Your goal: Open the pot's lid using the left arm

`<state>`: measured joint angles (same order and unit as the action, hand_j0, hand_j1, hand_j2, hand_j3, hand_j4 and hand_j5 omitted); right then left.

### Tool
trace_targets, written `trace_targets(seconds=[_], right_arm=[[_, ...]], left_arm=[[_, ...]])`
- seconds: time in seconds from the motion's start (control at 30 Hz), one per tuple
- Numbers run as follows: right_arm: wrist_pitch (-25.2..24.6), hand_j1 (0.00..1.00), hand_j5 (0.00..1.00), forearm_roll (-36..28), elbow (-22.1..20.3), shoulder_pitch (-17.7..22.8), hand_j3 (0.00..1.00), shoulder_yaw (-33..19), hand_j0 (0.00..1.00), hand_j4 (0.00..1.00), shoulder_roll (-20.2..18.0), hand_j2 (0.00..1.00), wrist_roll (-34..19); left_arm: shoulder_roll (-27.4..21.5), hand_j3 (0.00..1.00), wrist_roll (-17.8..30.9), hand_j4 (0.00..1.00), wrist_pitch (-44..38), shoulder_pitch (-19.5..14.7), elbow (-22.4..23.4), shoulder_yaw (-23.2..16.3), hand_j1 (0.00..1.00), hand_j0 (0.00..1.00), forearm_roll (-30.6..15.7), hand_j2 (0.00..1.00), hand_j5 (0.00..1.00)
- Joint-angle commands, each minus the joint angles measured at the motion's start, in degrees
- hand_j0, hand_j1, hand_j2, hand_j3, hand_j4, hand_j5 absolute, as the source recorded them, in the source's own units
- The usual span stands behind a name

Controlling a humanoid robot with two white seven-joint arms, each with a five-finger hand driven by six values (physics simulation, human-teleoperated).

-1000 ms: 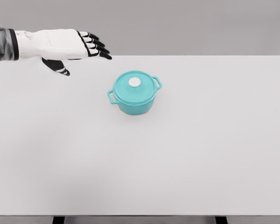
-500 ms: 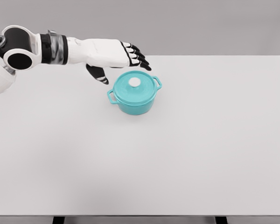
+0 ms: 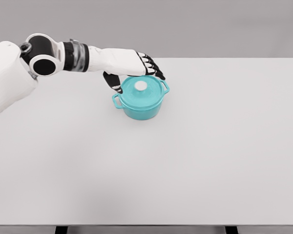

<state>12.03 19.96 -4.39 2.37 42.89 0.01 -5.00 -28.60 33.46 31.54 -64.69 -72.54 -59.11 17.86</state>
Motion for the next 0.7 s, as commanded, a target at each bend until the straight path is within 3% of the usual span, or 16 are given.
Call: trace_targets(seconds=[0.0,0.3,0.5,0.57,0.67], right_arm=[[0.01,1.0,1.0,-0.01,-0.01,0.0,1.0,0.01,1.0,1.0,-0.01,1.0,-0.01],[0.01,1.0,1.0,-0.01,-0.01,0.0,1.0,0.01,1.0,1.0,-0.01,1.0,-0.01],[0.01,1.0,1.0,-0.01,-0.01,0.0,1.0,0.01,1.0,1.0,-0.01,1.0,-0.01],[0.01,1.0,1.0,-0.01,-0.01,0.0,1.0,0.01,1.0,1.0,-0.01,1.0,-0.01],[0.01,1.0,1.0,-0.01,-0.01,0.0,1.0,0.01,1.0,1.0,-0.01,1.0,-0.01]], left_arm=[[0.56,0.99,-0.06,0.99,-0.17,0.0,1.17,0.05,0.99,0.99,1.04,0.99,0.99],[3.46,0.95,-0.06,0.95,-0.17,0.35,4.6,-0.22,0.95,0.95,3.15,0.95,0.95],[4.17,0.86,0.03,0.86,-0.17,0.44,4.95,-0.3,0.86,0.86,4.2,0.86,0.86],[4.17,0.77,0.03,0.77,-0.17,0.44,5.04,-0.74,0.77,0.77,4.29,0.77,0.77],[4.17,0.76,-0.06,0.76,-0.17,0.44,5.04,-0.92,0.76,0.76,4.29,0.76,0.76]])
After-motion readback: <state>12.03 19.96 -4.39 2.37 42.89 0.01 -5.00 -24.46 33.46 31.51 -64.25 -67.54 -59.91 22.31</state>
